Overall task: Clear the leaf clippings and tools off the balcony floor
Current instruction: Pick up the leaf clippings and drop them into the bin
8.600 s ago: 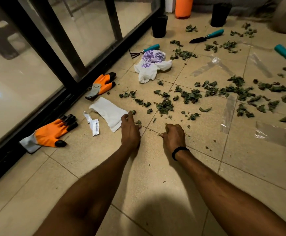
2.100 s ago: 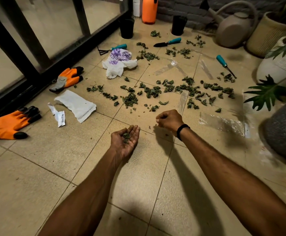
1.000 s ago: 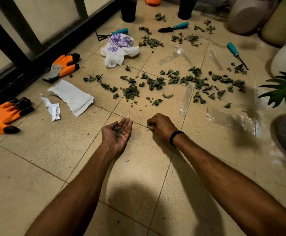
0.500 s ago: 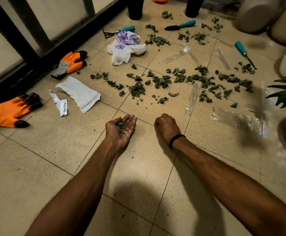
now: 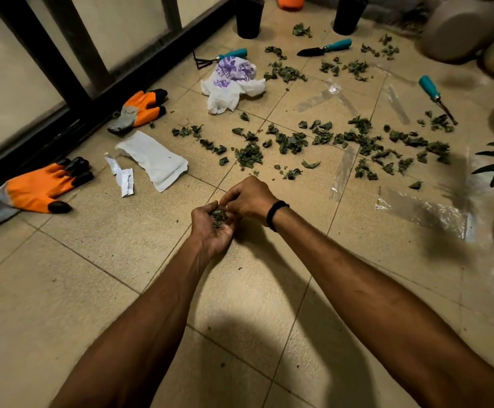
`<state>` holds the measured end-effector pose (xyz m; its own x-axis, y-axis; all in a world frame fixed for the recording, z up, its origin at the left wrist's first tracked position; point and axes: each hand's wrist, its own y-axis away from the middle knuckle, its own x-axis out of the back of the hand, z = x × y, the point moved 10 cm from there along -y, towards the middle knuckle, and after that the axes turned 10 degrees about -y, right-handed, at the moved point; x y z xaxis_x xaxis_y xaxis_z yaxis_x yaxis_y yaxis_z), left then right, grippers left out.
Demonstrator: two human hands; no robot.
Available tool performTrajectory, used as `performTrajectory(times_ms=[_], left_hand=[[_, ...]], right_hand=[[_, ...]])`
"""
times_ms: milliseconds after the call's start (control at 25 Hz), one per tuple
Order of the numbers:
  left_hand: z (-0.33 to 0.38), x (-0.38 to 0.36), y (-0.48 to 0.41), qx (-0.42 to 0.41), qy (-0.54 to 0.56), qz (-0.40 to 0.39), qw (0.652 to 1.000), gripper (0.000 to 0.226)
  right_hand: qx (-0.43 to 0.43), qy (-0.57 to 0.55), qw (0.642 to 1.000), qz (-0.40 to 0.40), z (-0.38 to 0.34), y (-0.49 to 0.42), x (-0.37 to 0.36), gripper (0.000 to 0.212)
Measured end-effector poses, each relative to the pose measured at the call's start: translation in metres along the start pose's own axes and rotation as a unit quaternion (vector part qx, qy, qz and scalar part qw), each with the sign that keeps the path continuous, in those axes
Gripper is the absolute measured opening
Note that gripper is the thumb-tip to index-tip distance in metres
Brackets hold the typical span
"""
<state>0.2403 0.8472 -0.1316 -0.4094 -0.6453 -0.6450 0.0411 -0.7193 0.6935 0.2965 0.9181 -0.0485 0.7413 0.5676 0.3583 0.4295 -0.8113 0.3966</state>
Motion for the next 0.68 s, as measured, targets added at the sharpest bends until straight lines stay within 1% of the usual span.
performTrajectory(times_ms=[80, 160, 240, 320, 360, 400, 520, 600, 680], left_hand=[[0.003, -0.001, 0.004, -0.008, -0.011, 0.003, 1.000, 0.036], [0.004, -0.002, 0.011, -0.007, -0.001, 0.007, 1.000, 0.031], [0.006, -0.003, 0.013, -0.016, 0.004, 0.001, 1.000, 0.030], [0.005, -0.005, 0.010, -0.010, 0.002, -0.017, 1.000, 0.036], [0.006, -0.005, 0.007, -0.006, -0.003, -0.022, 1.000, 0.039], [0.008, -0.003, 0.005, -0.002, -0.007, -0.025, 1.000, 0.041], [0.017, -0.002, 0.003, -0.002, 0.004, -0.032, 0.999, 0.041], [0.020, -0.002, 0.002, -0.003, 0.014, -0.034, 0.999, 0.041], [0.017, -0.003, -0.001, -0.003, 0.009, -0.031, 0.999, 0.042]], right_hand=[[0.017, 0.065, 0.998, 0.018, -0.007, -0.001, -0.006, 0.013], [0.042, 0.070, 0.996, 0.029, -0.012, 0.001, -0.006, 0.009], [0.060, 0.037, 0.996, 0.047, -0.014, 0.006, 0.004, 0.015], [0.058, -0.050, 0.995, 0.065, -0.006, 0.009, 0.029, 0.013], [0.054, -0.076, 0.992, 0.087, 0.004, 0.009, 0.048, 0.012], [0.044, -0.079, 0.989, 0.117, 0.017, 0.010, 0.069, 0.013], [-0.019, -0.002, 0.979, 0.203, 0.080, 0.021, 0.126, 0.020], [-0.047, 0.045, 0.974, 0.215, 0.116, 0.033, 0.137, 0.024], [-0.046, 0.045, 0.977, 0.205, 0.137, 0.040, 0.129, 0.026]])
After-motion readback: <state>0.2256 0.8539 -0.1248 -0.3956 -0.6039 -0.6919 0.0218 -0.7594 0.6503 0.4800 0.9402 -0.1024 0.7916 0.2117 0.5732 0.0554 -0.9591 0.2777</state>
